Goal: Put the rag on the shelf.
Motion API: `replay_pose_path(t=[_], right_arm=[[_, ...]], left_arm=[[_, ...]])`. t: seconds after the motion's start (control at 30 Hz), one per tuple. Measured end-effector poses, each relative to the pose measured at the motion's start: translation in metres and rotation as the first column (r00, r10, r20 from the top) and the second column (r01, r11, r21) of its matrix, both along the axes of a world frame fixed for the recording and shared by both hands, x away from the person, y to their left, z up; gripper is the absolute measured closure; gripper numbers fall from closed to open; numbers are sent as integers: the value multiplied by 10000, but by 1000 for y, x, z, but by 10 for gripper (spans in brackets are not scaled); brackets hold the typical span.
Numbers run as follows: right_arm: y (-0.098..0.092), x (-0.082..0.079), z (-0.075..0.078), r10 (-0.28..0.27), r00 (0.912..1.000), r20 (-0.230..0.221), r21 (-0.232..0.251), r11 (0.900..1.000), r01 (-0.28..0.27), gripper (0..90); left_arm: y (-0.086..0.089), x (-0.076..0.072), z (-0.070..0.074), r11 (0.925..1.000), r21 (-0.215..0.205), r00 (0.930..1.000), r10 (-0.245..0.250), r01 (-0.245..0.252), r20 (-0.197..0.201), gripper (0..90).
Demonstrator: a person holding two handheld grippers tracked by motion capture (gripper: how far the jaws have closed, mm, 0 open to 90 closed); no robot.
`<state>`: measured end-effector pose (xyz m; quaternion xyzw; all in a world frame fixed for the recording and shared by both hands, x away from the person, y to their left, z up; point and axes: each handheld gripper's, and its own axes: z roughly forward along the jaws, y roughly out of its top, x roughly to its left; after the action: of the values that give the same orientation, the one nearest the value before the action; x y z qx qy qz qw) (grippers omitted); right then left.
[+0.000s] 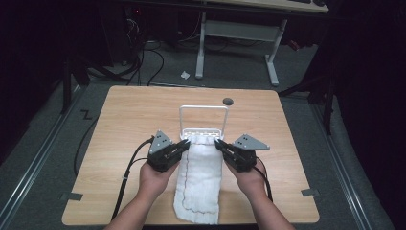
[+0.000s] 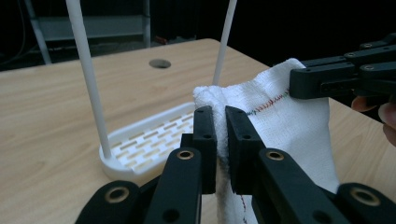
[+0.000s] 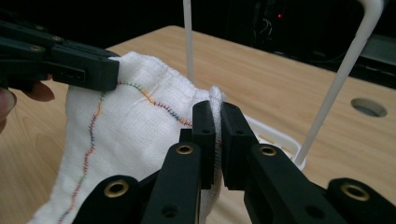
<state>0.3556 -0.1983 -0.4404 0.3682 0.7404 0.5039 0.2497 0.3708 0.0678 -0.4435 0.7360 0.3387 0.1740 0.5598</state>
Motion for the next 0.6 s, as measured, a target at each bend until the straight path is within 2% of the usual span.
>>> replay_pose_path(t=[0.37,0.47,0.5,0.53,0.6], right_arm=[[-2,4,42,-137,9961,869,331,9994,108,861],[-3,4,53,-164,9942,1062,484,9988,113,861],[-3,4,53,-164,9942,1062,484,9988,113,861],[-3,3,61,-177,9922,1235,565,9983,107,861],[-3,3,67,-179,9905,1363,593,9982,98,862]], left_arm=[[-2,5,42,9997,-238,9963,41,-20,856,836],[-2,5,54,9996,-271,9934,50,-19,1149,836],[-2,5,54,9996,-271,9934,50,-19,1149,836],[-2,5,61,9995,-315,9913,61,-19,1312,836],[-2,5,69,9994,-336,9893,72,-23,1455,836]])
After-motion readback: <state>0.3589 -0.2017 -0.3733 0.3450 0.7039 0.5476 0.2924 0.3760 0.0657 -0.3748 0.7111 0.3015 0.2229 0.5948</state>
